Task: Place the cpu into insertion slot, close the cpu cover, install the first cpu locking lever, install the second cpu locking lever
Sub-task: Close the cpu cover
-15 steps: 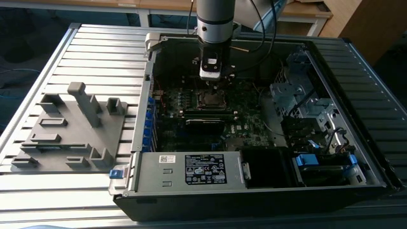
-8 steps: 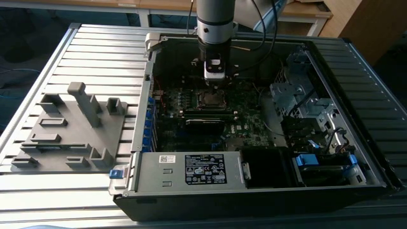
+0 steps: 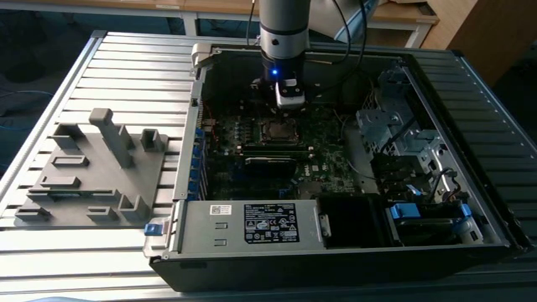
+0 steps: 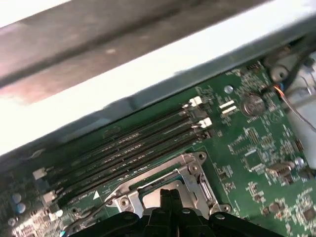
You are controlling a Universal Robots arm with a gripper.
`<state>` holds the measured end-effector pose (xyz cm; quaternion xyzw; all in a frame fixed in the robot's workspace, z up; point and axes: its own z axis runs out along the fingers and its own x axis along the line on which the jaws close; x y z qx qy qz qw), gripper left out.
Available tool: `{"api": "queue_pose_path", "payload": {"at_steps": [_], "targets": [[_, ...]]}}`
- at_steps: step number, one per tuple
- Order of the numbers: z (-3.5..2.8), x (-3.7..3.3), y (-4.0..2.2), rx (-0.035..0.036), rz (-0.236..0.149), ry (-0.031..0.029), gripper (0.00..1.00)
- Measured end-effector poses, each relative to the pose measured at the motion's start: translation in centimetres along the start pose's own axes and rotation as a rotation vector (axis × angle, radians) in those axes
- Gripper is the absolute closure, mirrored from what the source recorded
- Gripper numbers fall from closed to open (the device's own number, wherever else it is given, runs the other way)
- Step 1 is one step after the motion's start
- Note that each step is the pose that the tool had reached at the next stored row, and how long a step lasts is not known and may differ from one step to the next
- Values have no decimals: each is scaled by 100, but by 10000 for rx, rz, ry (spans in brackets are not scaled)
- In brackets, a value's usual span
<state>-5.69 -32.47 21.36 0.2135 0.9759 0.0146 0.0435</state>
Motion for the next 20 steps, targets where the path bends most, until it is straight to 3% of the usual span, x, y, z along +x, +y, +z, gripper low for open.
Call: {"api": "queue_pose_path", "payload": {"at_steps": [7, 20], "targets": [[10, 1, 0, -93, -1199, 57, 89], [11, 1, 0, -97, -1308, 58, 89]]}}
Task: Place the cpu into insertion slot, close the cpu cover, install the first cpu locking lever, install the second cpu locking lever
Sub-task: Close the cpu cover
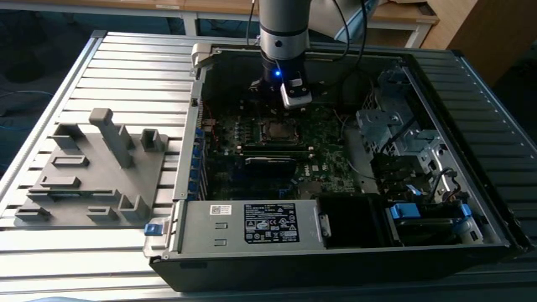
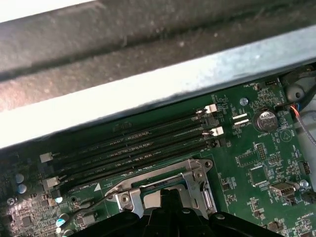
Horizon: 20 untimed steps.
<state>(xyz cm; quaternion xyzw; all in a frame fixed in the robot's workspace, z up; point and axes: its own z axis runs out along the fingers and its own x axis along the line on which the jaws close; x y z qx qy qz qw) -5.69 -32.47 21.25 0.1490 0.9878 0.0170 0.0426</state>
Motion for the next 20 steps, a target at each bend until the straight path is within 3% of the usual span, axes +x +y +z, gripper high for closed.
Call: {"api": "queue_pose_path", "payload": {"at_steps": [5, 10, 11, 13, 14, 20], "targets": [[1, 0, 0, -32, -425, 20, 89], [1, -1, 0, -32, -439, 35, 89], [4, -2, 0, -11, -439, 112, 89], [7, -4, 1, 59, -429, 342, 89], [9, -5, 1, 78, -428, 413, 89], [9, -8, 2, 82, -441, 425, 89]]}}
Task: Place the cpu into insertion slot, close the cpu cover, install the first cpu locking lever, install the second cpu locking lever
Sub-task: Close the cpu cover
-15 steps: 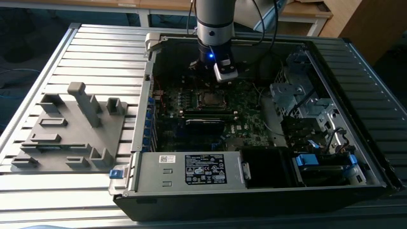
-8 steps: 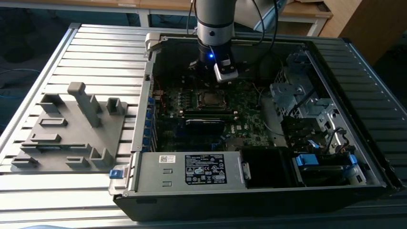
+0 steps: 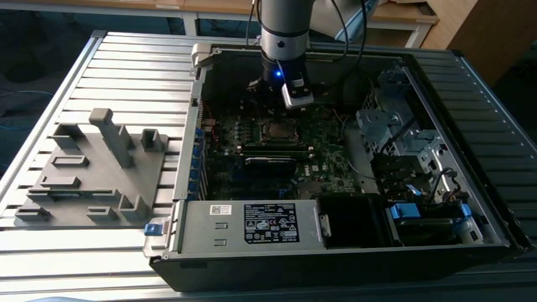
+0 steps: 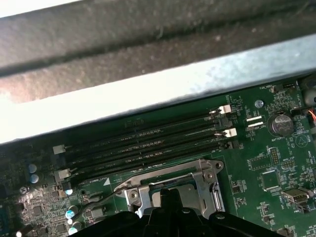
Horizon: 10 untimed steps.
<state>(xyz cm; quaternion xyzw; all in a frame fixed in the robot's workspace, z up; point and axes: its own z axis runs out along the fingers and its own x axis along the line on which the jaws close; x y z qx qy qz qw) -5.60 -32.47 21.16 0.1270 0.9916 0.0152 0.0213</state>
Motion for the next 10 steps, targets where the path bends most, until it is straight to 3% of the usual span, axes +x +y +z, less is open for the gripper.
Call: {"api": "queue_pose_path", "payload": {"at_steps": [7, 10], "targets": [[10, -38, 7, 56, -86, 12, 89], [11, -49, -29, 53, -95, 13, 89]]}}
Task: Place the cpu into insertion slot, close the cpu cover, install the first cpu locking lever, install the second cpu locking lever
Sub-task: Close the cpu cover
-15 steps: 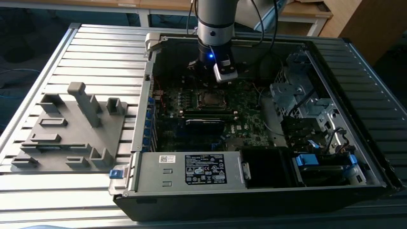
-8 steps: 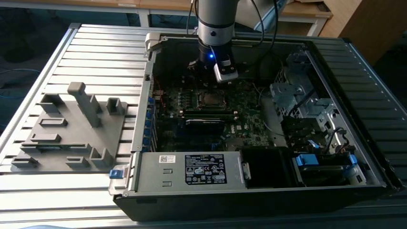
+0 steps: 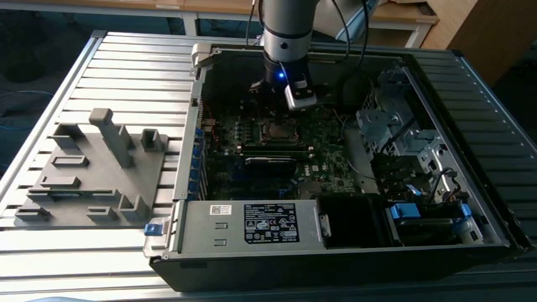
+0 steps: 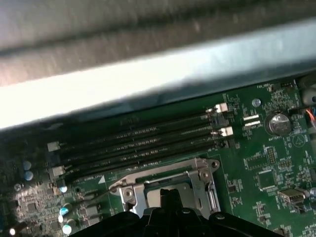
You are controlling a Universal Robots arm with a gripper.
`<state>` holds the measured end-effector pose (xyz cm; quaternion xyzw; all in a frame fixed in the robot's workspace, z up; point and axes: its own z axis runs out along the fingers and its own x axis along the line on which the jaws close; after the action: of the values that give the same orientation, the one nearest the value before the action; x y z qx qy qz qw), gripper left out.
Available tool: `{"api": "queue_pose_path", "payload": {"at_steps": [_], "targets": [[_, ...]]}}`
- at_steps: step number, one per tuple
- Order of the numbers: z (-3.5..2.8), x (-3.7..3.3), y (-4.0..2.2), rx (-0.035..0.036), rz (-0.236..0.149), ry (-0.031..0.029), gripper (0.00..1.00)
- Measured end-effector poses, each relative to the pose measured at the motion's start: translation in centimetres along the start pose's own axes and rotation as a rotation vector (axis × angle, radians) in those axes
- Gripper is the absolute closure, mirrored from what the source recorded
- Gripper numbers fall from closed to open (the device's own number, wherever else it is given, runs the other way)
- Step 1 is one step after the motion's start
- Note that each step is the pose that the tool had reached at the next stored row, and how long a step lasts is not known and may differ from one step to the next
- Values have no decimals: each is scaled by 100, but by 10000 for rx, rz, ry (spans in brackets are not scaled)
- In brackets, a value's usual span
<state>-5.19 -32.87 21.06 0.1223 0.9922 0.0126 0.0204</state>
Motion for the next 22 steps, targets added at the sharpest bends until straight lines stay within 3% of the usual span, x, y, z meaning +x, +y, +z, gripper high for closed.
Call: {"api": "queue_pose_path", "payload": {"at_steps": [4, 16, 22], "targets": [[1, -13, -53, -1, -2, 0, 89], [-34, -14, -54, -1, -3, -1, 89], [-33, 62, -107, -1, -2, -5, 89]]}}
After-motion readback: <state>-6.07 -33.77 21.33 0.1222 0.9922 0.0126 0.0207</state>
